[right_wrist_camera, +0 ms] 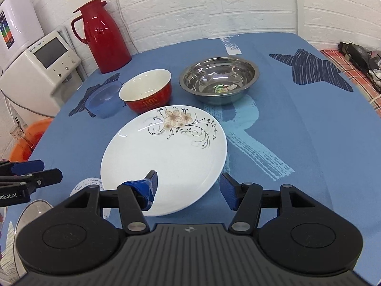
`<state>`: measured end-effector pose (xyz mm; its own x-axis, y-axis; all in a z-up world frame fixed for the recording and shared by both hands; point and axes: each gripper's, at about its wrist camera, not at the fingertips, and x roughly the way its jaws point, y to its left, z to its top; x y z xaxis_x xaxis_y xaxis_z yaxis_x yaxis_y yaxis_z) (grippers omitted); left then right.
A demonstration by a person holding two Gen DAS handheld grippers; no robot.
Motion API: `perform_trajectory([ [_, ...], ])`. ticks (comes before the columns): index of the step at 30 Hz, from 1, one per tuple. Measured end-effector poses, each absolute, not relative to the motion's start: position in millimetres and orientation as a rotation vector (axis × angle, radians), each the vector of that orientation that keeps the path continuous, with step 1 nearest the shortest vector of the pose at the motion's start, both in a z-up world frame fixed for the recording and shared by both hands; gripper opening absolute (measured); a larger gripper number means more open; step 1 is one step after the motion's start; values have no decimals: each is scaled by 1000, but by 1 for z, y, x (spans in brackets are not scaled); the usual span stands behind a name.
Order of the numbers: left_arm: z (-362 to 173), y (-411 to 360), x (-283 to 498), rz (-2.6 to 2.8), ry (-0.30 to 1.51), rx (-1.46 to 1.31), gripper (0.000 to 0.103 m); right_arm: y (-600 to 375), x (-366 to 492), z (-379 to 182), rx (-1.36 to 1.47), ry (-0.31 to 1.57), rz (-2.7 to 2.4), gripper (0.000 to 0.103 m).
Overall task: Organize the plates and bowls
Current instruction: 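Move both grippers to the floral plate and close them on its rim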
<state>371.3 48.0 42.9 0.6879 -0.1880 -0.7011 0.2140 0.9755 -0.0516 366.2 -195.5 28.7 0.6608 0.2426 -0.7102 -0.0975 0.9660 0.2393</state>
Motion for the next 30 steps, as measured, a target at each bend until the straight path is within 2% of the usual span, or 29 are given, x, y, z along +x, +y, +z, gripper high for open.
perform_trajectory([
  [7, 38, 38, 393, -218, 856, -36, 62, -198, 403, 27, 213, 685, 255, 44],
  [12, 31, 20, 423, -259, 898, -62, 62, -202, 415, 12, 134, 762, 273, 44],
  [17, 13, 1, 451, -298, 969, -46, 62, -214, 414, 12, 199, 770, 315, 44],
  [21, 6, 1, 459, -296, 982, -44, 62, -217, 411, 20, 174, 764, 289, 45],
  [30, -6, -8, 472, -306, 1003, -22, 62, -208, 435, -5, 119, 902, 241, 45],
])
